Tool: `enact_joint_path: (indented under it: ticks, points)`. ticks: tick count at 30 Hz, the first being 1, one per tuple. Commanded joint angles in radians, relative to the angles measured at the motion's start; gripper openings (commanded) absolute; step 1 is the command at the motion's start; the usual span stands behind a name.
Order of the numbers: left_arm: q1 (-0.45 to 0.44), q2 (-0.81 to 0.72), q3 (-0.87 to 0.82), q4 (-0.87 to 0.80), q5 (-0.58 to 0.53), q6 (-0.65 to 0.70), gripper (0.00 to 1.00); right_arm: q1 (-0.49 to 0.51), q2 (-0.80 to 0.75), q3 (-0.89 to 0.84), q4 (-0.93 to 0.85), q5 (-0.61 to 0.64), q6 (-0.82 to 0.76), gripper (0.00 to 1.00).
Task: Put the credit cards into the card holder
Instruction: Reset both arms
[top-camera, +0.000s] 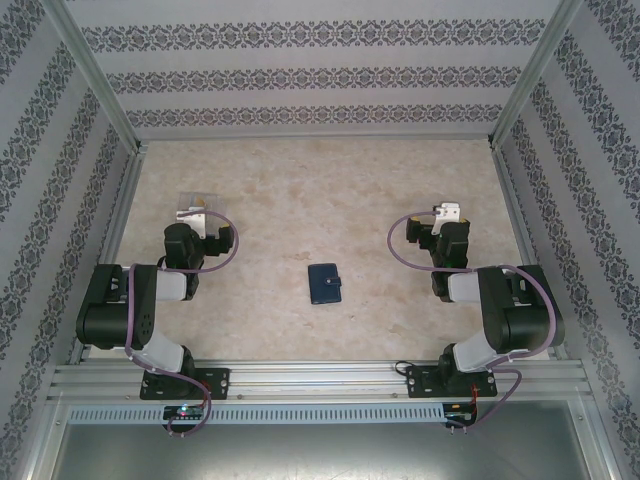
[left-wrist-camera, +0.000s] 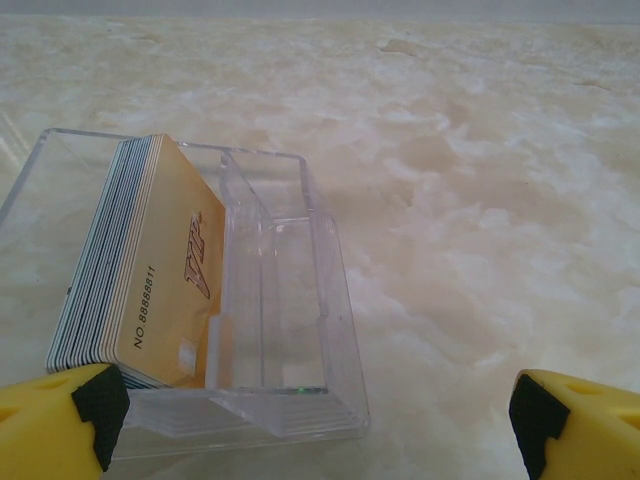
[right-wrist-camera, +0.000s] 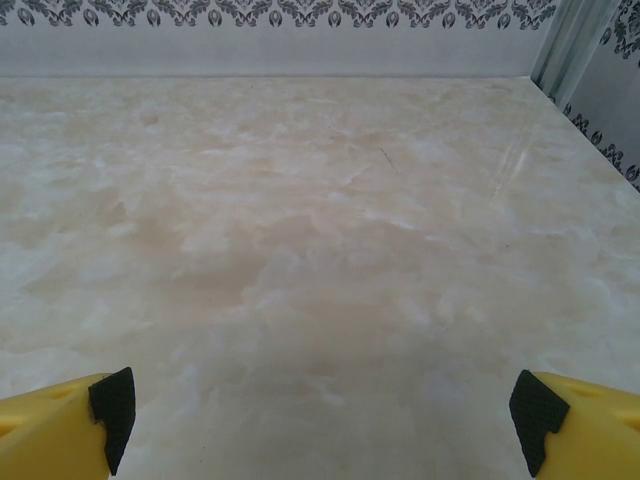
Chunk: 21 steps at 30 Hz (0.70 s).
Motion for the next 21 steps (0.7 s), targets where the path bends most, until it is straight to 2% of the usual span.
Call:
enact_joint_path:
  ticks: [1,21]
  points:
    - [-0.010,0.004,0.014,0.005,-0.006,0.019,1.00,0.006,-0.016,0.013,0.007,-0.008,-0.003,0.98]
    - [-0.010,0.005,0.013,0.005,-0.007,0.019,1.00,-0.001,-0.017,0.018,-0.001,-0.032,-0.002,0.98]
